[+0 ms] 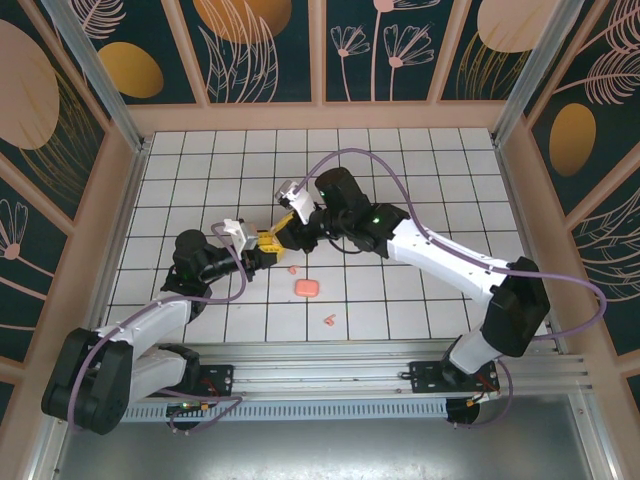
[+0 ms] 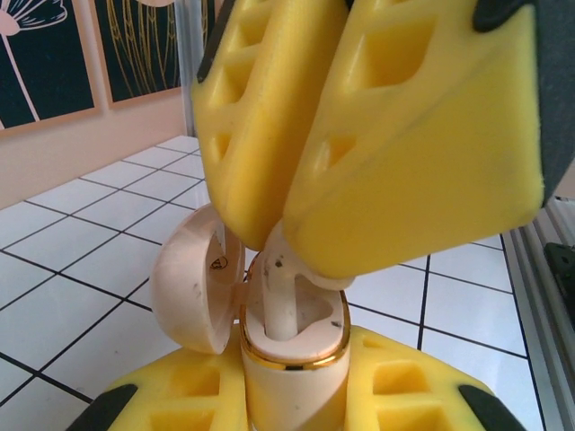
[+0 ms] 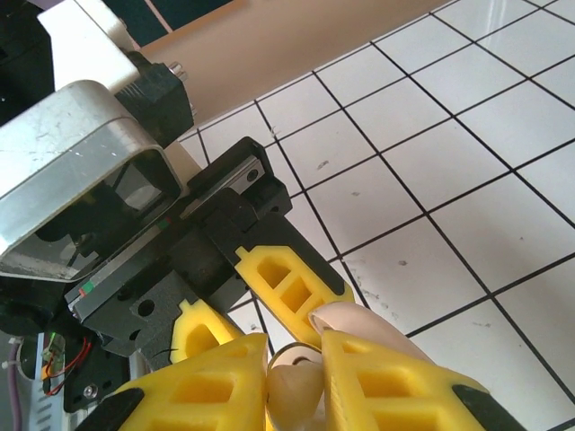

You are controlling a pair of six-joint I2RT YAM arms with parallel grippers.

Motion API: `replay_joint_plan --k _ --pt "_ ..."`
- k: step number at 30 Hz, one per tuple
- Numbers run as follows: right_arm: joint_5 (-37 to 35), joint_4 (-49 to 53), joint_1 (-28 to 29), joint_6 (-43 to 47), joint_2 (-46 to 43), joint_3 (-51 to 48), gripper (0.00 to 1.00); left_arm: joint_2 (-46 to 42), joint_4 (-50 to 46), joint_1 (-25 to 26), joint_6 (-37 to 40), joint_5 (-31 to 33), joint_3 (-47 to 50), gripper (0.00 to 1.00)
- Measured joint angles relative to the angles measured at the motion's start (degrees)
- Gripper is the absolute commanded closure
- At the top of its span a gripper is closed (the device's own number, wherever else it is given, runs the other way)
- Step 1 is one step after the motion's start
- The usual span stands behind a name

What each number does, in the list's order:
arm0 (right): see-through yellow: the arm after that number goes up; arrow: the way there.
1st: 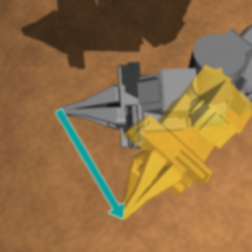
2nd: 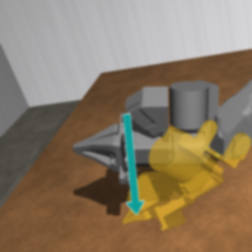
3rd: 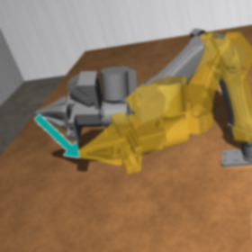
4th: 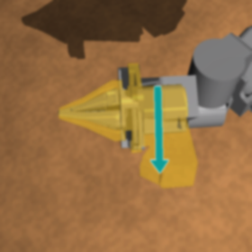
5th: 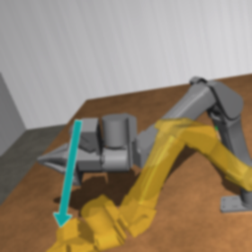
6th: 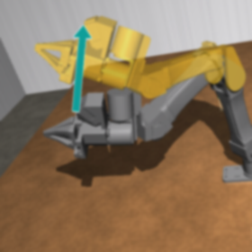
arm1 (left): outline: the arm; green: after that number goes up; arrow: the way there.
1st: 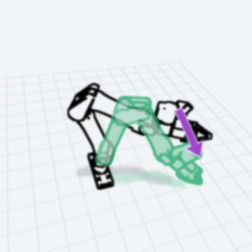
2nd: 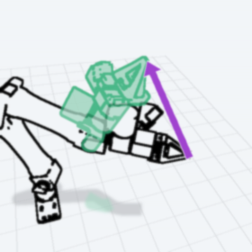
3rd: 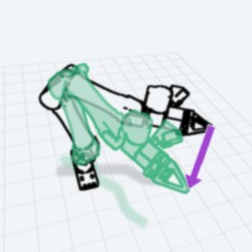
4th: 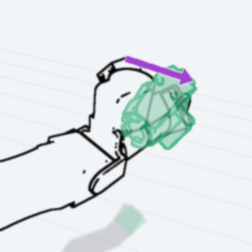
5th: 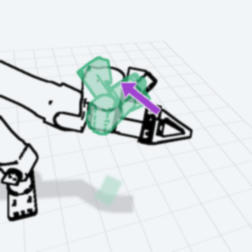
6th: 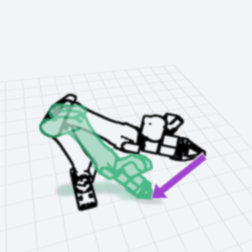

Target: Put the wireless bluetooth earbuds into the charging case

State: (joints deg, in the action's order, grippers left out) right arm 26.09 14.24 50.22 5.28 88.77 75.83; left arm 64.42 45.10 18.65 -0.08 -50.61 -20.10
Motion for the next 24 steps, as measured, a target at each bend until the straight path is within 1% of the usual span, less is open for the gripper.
replay_joint_plan --k 9,20,24 --pt "2.4 6.4 -0.3 5.5 1.4 4.3 0.77 -1.4 -2.3 0.0 1.4 -1.1 -0.6 0.82" --pt "3.8 12.6 -0.7 16.2 2.2 6.9 0.76 -2.1 -4.7 0.1 3.1 -3.5 -2.4 0.82" --pt "4.0 14.4 -1.4 18.8 3.6 9.2 0.76 -2.2 -5.1 0.2 3.1 -3.7 -2.8 0.82"
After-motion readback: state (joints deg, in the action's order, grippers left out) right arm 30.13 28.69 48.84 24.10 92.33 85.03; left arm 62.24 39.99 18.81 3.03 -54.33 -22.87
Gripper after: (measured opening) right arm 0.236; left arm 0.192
